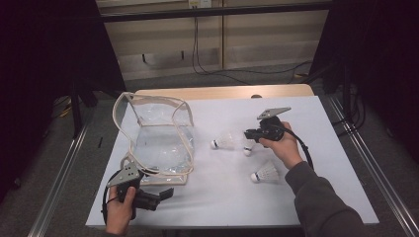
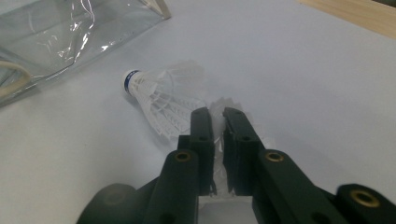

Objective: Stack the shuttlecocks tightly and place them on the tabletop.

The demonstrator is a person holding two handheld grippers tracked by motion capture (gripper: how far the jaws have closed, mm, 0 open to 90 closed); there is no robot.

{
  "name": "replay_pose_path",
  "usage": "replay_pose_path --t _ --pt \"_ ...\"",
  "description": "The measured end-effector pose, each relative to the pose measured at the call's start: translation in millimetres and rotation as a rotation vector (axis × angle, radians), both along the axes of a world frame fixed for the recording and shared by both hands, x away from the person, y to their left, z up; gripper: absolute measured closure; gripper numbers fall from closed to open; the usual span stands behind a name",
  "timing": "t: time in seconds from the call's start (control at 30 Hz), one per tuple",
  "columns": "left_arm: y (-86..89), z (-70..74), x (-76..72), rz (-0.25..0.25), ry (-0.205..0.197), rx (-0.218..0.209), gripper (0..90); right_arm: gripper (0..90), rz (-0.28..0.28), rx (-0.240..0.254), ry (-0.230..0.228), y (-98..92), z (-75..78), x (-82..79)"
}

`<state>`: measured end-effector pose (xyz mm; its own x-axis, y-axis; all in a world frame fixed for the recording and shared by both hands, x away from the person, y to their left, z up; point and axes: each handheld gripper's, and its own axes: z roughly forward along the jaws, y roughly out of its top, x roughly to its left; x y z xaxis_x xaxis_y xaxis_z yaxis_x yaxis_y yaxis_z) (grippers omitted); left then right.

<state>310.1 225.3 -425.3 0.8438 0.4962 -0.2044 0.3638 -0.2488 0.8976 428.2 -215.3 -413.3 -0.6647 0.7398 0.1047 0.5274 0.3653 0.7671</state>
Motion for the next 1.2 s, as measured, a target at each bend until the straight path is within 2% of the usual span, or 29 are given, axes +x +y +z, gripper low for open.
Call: replay_pose_path --t 0.13,0.37,0.43,0.6,0.7,1.0,1.2 --pt "-0.2 0.2 -0.2 0.002 0.0 0.002 2.1 87.0 -0.005 0.013 0.007 -4.7 0.7 -4.3" --pt "-0.5 -0.1 -0.1 0.004 0.0 -0.001 2.0 87.6 -0.076 0.066 -0.037 -11.9 4.2 -1.9" --pt "-0.5 -0.1 -0.3 0.003 0.002 -0.003 2.0 87.5 -0.084 0.067 -0.04 -13.0 2.4 1.0" --pt "-0.2 -0.5 -0.7 0.002 0.003 -0.006 2.0 86.5 -0.091 0.055 -0.018 -12.4 -5.4 3.1" --pt "0.2 -0.6 -0.8 -0.001 0.002 -0.004 2.0 84.9 -0.098 0.068 -0.009 -16.1 -4.8 0.6" --pt "-1.2 0.0 -1.6 0.008 0.001 0.001 2.0 78.6 -0.125 0.083 0.024 -36.7 -6.7 -15.0" --pt "-1.3 -0.1 -1.8 0.007 0.0 0.003 2.0 73.3 -0.152 0.085 0.022 -50.3 -10.9 -25.6"
